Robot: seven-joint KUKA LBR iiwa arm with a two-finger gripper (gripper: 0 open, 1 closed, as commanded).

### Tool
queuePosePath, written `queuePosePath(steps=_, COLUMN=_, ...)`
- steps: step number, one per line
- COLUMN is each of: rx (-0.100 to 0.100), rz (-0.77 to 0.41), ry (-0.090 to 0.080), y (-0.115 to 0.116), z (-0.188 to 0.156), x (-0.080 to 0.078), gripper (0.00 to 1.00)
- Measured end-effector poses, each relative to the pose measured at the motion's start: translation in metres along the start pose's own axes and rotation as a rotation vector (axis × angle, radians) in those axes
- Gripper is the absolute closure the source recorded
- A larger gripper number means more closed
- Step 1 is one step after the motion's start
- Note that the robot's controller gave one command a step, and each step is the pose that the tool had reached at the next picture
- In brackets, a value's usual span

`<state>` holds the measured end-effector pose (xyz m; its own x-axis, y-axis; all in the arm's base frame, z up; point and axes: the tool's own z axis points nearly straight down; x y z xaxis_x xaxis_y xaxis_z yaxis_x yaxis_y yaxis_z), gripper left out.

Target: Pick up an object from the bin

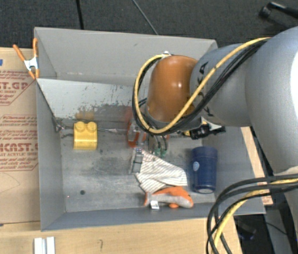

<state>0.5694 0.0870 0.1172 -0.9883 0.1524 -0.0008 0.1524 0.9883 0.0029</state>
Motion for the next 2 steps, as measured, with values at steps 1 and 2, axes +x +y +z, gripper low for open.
queuePosePath(steps=1, rx=0.004, rz=-0.015, ry=-0.001, y=-0.026, z=0.009, x=0.007, gripper=0.00)
queuePosePath(steps=2, rx=0.003, rz=-0.296, ry=0.000, y=-0.034, z=0.023, x=0.015, gripper=0.00)
